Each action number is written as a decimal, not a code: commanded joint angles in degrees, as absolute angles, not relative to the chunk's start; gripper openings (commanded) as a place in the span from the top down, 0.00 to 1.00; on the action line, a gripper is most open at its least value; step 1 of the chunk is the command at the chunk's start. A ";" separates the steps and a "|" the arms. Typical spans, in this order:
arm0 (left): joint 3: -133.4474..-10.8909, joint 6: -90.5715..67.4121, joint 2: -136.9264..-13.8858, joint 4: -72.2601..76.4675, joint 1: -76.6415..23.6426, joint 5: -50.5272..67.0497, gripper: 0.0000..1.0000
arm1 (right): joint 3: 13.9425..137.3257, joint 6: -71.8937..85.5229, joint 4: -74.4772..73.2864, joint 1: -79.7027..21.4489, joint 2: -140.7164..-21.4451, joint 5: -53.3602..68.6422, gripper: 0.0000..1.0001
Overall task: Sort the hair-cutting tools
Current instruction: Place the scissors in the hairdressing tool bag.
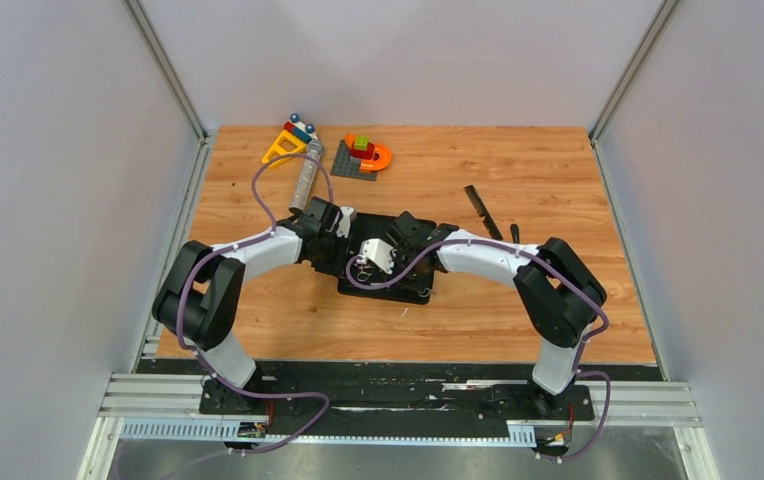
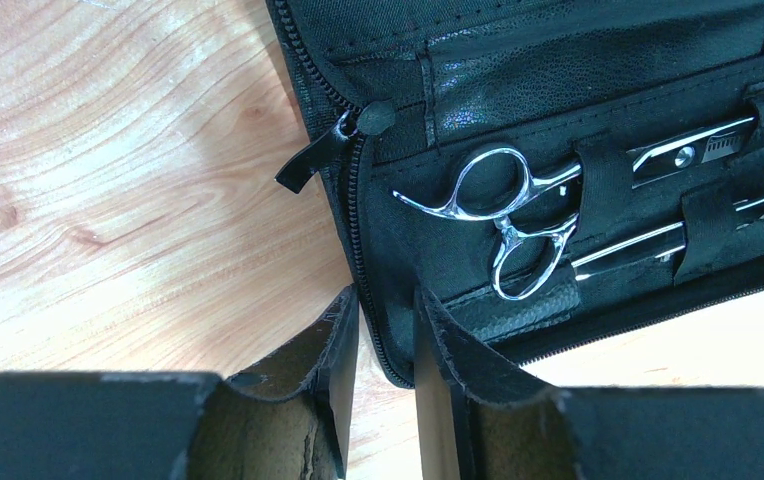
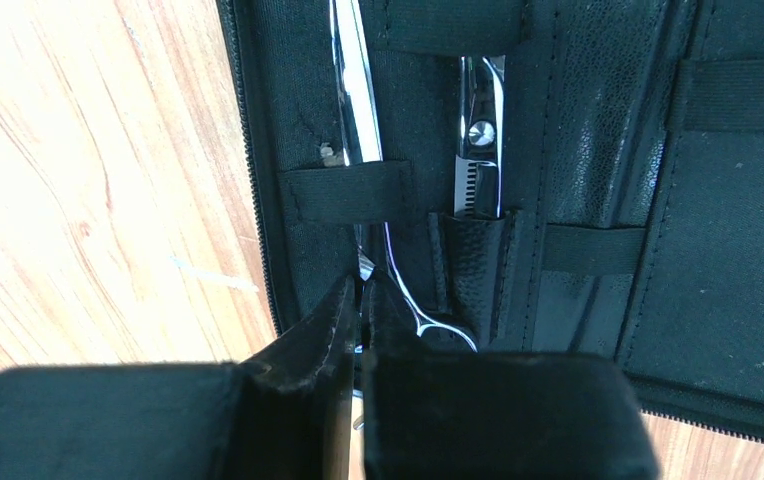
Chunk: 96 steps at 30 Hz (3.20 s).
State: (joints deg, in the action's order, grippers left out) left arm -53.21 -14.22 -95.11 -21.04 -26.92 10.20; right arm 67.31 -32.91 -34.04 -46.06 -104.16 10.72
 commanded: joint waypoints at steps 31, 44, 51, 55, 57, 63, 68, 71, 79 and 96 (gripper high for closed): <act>-50.78 -18.17 -95.34 -22.21 -27.33 10.05 0.71 | 68.21 -21.91 -28.39 -49.93 -101.88 11.96 0.73; -49.47 -18.88 -94.20 -22.15 -27.33 9.86 0.71 | 64.01 -9.02 -29.06 -45.12 -92.74 2.82 0.66; -48.85 -19.43 -93.67 -25.33 -27.33 13.34 0.71 | 62.29 5.16 -27.97 -38.41 -91.20 -1.53 0.63; -46.62 -20.95 -91.66 -24.73 -27.45 20.91 0.70 | 59.81 12.95 -25.01 -32.45 -88.42 -0.99 0.58; -45.46 -21.57 -90.24 -24.47 -27.84 23.39 0.68 | 57.69 16.51 -22.68 -29.85 -86.36 1.23 0.54; -43.86 -21.31 -82.44 -28.08 -28.17 21.51 0.54 | 50.69 21.44 -15.44 -24.10 -77.37 1.25 0.45; -47.75 -21.18 -76.21 -32.28 -28.13 14.61 0.24 | 48.40 23.74 -13.40 -18.89 -69.50 -3.56 0.34; -51.46 -20.47 -70.75 -34.32 -28.08 7.28 0.05 | 48.26 26.02 -13.29 -16.09 -64.74 -6.94 0.18; -56.60 -18.53 -56.88 -36.39 -27.54 -12.93 0.00 | 50.53 28.22 -16.89 -7.80 -63.17 -8.81 0.00; -46.64 -12.11 -42.11 -27.61 -24.96 -27.65 0.00 | 67.29 19.28 -34.07 -0.92 -86.52 2.77 0.14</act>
State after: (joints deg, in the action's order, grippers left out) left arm -48.97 -15.33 -42.28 -32.56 -25.23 -25.61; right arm 63.26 20.82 -27.88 -3.51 -81.69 -3.53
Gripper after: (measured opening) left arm 0.998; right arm 0.867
